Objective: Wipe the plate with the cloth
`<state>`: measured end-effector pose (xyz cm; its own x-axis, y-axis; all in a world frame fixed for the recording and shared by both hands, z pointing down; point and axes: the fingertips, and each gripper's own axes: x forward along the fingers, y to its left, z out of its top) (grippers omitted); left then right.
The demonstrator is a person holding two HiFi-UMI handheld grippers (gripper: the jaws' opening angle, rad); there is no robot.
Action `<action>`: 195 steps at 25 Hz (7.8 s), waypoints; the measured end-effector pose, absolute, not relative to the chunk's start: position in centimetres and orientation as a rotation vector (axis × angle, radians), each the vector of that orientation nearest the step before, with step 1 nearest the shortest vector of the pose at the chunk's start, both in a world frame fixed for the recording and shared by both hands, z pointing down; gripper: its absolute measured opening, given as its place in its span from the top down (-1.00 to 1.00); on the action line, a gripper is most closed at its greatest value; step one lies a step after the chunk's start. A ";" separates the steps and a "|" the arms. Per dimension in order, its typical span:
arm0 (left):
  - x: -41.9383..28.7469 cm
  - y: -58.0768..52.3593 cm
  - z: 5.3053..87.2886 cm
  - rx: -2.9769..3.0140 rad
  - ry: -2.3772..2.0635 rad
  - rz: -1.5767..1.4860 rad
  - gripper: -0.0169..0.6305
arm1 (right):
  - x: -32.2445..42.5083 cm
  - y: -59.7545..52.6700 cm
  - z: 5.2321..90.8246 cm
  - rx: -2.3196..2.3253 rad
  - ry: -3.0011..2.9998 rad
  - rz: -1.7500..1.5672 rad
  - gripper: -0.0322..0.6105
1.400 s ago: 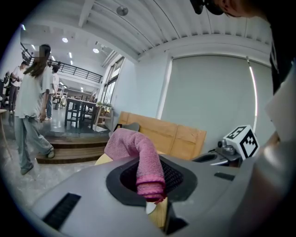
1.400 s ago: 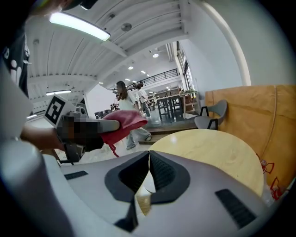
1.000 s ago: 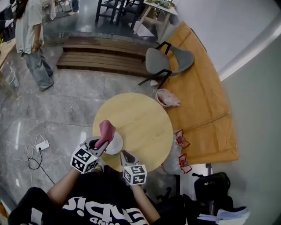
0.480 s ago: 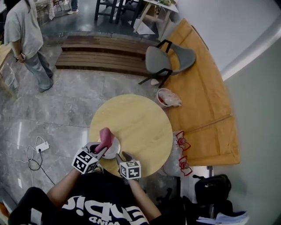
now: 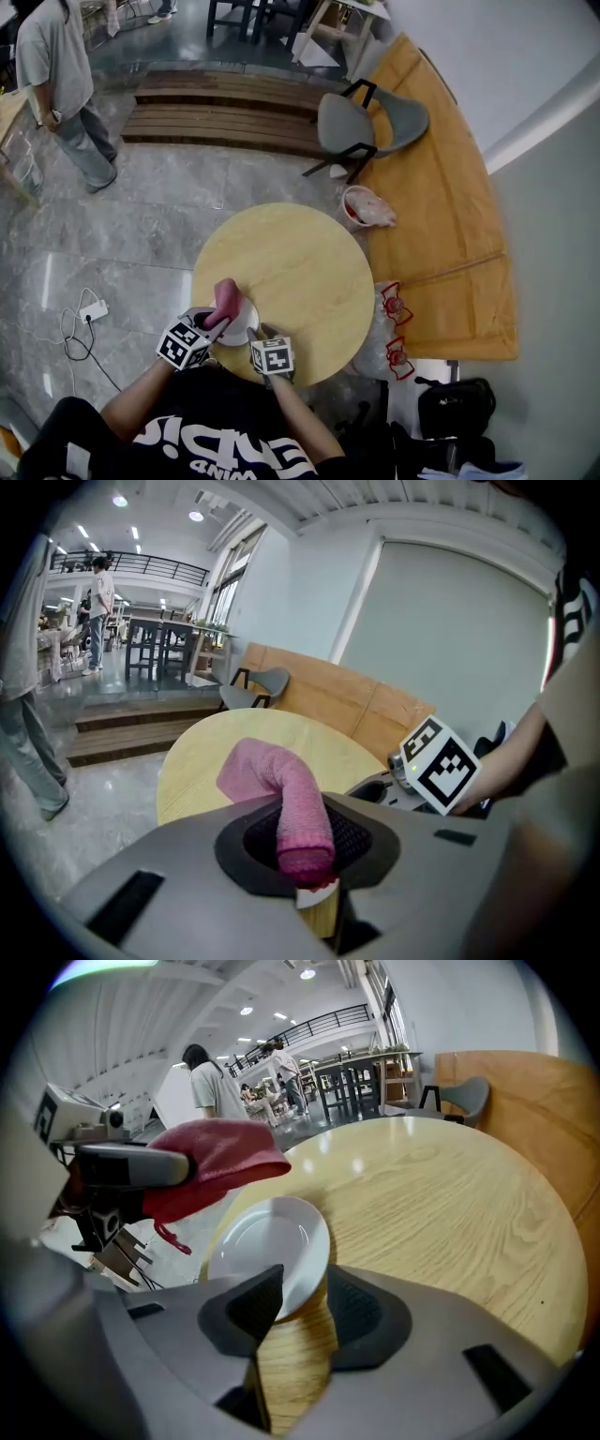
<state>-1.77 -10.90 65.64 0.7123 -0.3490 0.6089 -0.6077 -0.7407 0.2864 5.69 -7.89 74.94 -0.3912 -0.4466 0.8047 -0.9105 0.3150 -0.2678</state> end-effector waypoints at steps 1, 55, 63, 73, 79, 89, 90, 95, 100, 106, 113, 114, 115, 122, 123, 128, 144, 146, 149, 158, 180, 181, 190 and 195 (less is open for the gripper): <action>-1.7 -11.0 65.8 2.442 -0.727 0.740 0.79 | 5.7 -8.0 75.2 1.191 -1.958 0.963 0.48; 3.0 -10.7 75.0 2.180 -0.540 0.956 0.79 | 5.6 -9.1 76.7 1.261 -1.949 1.090 0.56; 1.1 -12.1 74.8 2.142 -0.598 0.934 0.79 | 5.8 -9.1 76.6 1.280 -1.942 1.093 0.56; -1.5 -12.6 75.4 2.091 -0.645 0.906 0.79 | 6.0 -9.1 76.7 1.317 -1.937 1.117 0.57; -2.4 -12.6 74.8 2.117 -0.662 0.898 0.79 | 5.9 -9.0 76.6 1.330 -1.933 1.120 0.57; -4.4 -13.2 74.2 2.079 -0.686 0.833 0.79 | 5.9 -8.9 76.6 1.344 -1.933 1.125 0.57; -4.6 -13.2 74.2 2.068 -0.690 0.822 0.79 | 5.9 -8.9 76.5 1.345 -1.935 1.123 0.57; -4.8 -13.6 72.7 2.113 -0.710 0.794 0.79 | 6.0 -9.0 76.6 1.369 -1.945 1.138 0.58; -3.2 -12.4 70.3 2.234 -0.625 0.828 0.79 | 6.0 -9.1 76.5 1.380 -1.942 1.148 0.58; 0.2 -9.7 69.1 2.291 -0.479 0.843 0.79 | 6.0 -9.0 76.6 1.394 -1.934 1.160 0.58; 2.5 -7.2 71.0 2.252 -0.394 0.881 0.79 | 6.0 -9.0 76.6 1.415 -1.927 1.174 0.58; 2.6 -7.1 71.3 2.232 -0.398 0.865 0.79 | 6.0 -8.9 76.6 1.422 -1.927 1.178 0.58; 2.7 -7.0 71.7 2.209 -0.403 0.849 0.79 | 6.1 -8.9 76.6 1.430 -1.927 1.184 0.58; 2.0 -5.6 75.4 2.144 -0.432 0.981 0.79 | 6.3 -9.2 76.7 1.429 -1.924 1.153 0.60; 2.2 -5.5 75.2 2.160 -0.433 0.992 0.79 | 6.3 -9.1 76.7 1.423 -1.923 1.147 0.60; 2.2 -5.4 75.3 2.161 -0.442 1.006 0.79 | 6.2 -9.0 76.7 1.396 -1.929 1.139 0.60; -1.5 -7.3 75.1 2.085 -0.600 0.989 0.79 | 6.4 -9.0 76.6 1.377 -1.956 1.155 0.60; -2.1 -7.5 75.4 2.083 -0.621 0.989 0.79 | 6.4 -8.9 76.8 1.377 -1.956 1.155 0.60; -3.3 -7.4 76.1 2.042 -0.654 0.988 0.79 | 6.2 -8.9 76.9 1.375 -1.961 1.161 0.60; -4.4 -8.1 75.3 2.060 -0.683 1.001 0.79 | 6.0 -8.9 76.8 1.377 -1.961 1.166 0.60; -4.3 -9.2 69.6 2.220 -0.651 0.823 0.79 | 6.2 -9.1 76.6 1.402 -1.963 1.188 0.60; -3.4 -8.8 69.3 2.246 -0.616 0.832 0.79 | 6.2 -9.1 76.6 1.404 -1.961 1.192 0.60; 2.0 -4.3 70.4 2.263 -0.327 0.957 0.79 | 6.2 -8.9 76.7 1.419 -1.953 1.203 0.61; 2.4 -3.7 72.1 2.212 -0.314 0.986 0.79 | 6.4 -9.0 76.6 1.427 -1.951 1.204 0.62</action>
